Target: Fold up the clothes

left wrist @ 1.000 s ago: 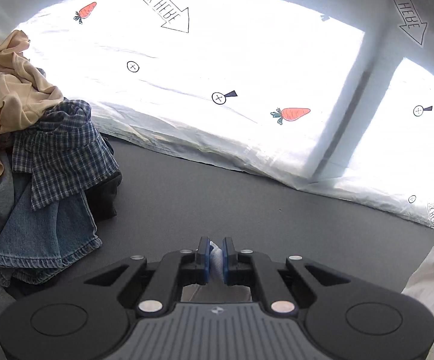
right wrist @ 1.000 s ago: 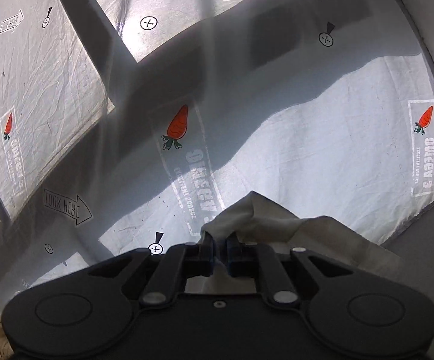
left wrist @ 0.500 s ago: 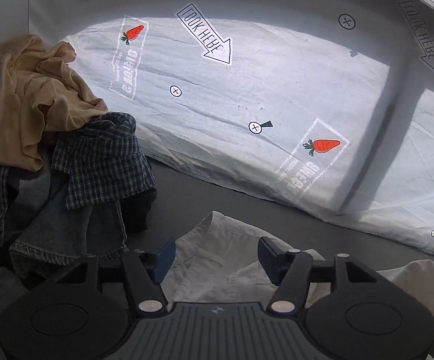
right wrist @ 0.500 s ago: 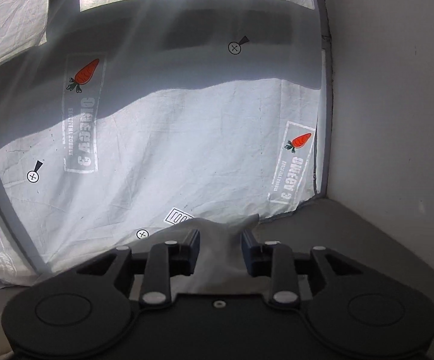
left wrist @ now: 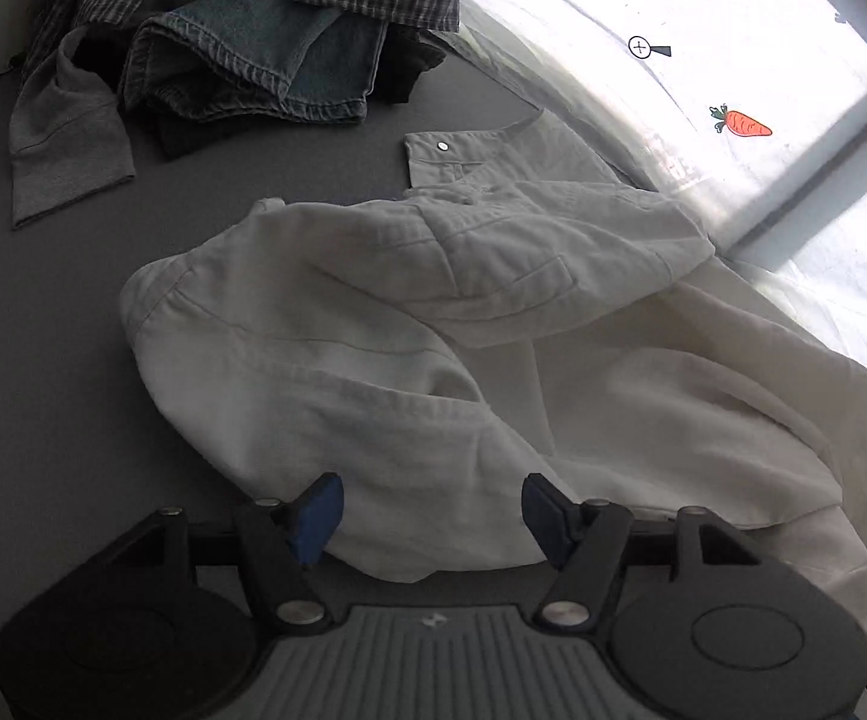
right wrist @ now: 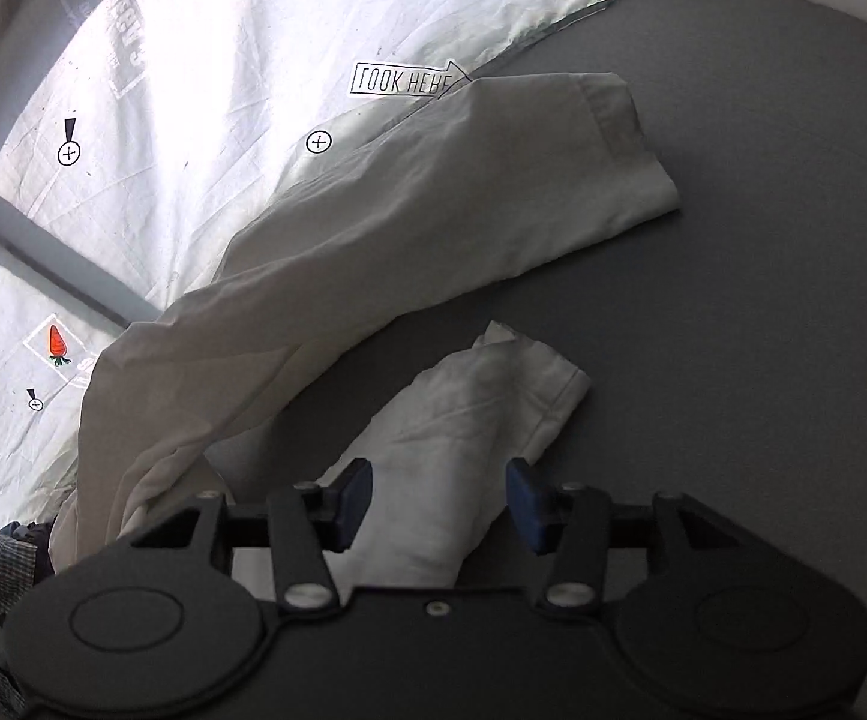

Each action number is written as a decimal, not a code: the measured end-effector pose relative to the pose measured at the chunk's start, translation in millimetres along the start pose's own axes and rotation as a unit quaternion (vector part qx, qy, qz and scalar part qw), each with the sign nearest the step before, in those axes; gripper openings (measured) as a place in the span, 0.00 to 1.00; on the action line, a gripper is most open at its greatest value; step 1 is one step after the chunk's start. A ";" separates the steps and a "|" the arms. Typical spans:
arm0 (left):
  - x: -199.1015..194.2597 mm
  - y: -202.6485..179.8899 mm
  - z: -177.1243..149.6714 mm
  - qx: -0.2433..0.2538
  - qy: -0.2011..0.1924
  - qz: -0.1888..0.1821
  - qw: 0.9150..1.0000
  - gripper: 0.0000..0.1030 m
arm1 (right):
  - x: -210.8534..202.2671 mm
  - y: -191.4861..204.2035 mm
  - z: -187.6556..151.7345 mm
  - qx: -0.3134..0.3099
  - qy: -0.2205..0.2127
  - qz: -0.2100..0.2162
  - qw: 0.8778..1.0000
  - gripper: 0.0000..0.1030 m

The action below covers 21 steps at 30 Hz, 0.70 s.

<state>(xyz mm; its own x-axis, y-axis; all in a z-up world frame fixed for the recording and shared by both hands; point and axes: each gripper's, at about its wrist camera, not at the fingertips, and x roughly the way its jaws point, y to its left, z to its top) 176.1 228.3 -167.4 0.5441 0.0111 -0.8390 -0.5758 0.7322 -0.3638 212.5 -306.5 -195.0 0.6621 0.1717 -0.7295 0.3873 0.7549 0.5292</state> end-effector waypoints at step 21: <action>31.3 56.8 22.1 -0.308 -0.007 -0.058 0.949 0.12 | 24.9 -5.8 58.9 0.069 -0.084 0.052 0.993 0.06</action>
<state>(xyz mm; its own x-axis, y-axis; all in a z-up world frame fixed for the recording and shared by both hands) 173.9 285.3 -205.4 0.6322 -0.0328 -0.7741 -0.7563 0.1911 -0.6257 264.5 -343.9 -190.7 0.7964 0.1265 -0.5914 0.3880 0.6431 0.6602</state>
